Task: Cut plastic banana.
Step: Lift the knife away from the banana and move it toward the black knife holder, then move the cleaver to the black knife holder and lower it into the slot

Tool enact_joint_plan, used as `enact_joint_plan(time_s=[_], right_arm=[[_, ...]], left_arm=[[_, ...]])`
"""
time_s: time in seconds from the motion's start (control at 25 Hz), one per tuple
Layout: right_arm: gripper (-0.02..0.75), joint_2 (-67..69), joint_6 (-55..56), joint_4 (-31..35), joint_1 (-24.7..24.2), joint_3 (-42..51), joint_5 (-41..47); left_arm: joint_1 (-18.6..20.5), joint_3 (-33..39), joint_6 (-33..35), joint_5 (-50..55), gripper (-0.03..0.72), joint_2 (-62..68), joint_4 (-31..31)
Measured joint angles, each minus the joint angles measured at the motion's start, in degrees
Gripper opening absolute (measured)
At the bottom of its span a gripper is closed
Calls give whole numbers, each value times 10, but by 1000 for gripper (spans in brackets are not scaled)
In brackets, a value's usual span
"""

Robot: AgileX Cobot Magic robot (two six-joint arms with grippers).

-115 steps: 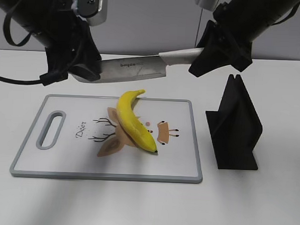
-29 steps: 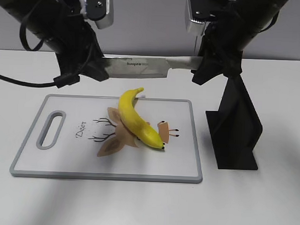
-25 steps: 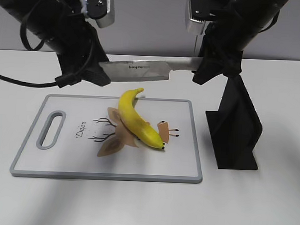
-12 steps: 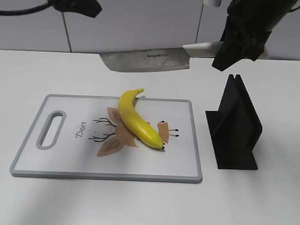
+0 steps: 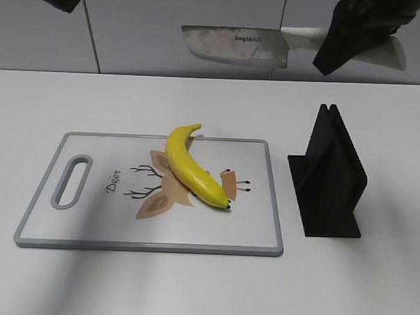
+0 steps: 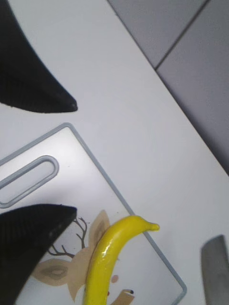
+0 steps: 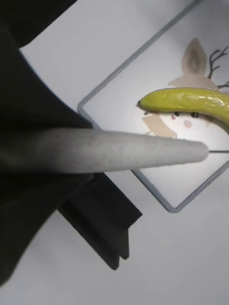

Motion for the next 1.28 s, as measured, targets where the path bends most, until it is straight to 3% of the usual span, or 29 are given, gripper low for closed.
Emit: enact_joint_plan(time_s=[0.24, 0.6, 0.88, 1.28], right_arm=[[179, -21, 145, -4, 0, 0, 2], [179, -103, 287, -51, 0, 4, 3], [179, -189, 393, -138, 49, 131, -42], [179, -234, 492, -158, 69, 267, -130]], left_arm=[[2, 0, -122, 80, 586, -19, 77], [51, 9, -221, 147, 575, -71, 93], [55, 127, -227, 147, 575, -192, 93], [55, 306, -228, 91, 575, -377, 107]])
